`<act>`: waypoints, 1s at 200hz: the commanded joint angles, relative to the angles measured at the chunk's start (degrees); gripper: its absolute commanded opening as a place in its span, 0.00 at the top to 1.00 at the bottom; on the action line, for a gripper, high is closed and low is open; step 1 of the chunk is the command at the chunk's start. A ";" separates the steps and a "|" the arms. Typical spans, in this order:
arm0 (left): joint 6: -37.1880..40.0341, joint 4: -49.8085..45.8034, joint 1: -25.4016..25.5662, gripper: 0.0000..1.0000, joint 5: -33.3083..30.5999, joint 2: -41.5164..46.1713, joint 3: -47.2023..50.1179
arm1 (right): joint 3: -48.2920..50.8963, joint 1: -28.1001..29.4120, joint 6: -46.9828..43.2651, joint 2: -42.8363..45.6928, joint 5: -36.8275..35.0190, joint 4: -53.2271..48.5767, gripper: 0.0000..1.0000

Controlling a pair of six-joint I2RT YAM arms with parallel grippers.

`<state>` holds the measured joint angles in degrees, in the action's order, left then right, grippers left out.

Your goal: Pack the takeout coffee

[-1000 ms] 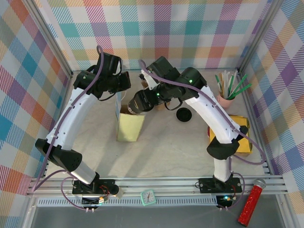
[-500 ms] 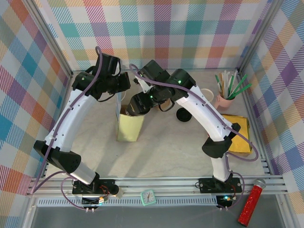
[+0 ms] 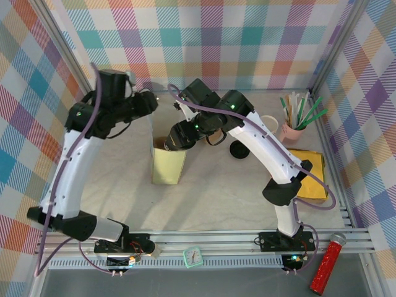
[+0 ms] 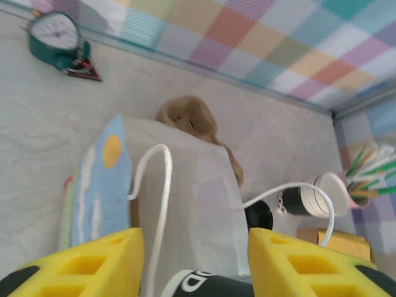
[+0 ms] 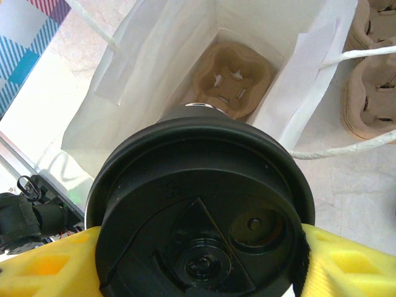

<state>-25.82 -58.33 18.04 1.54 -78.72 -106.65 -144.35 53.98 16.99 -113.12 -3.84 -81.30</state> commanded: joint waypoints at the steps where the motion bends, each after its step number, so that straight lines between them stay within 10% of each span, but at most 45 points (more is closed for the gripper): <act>1: -0.27 -0.90 -4.47 0.54 -0.10 4.98 4.11 | -1.72 0.43 -1.18 -1.05 -0.12 -1.36 0.34; 83: -4.79 10.40 -15.80 0.60 1.93 11.18 33.95 | -1.72 0.43 -1.02 -1.06 0.75 -0.90 0.34; 200: -10.07 31.86 -10.60 0.67 10.38 0.52 55.39 | -1.81 0.60 -1.48 -0.04 0.18 -1.82 0.34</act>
<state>-33.04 -30.89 4.43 9.47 -78.78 -53.10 -144.40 54.04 16.93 -113.71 -3.60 -81.32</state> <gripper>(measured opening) 0.341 0.661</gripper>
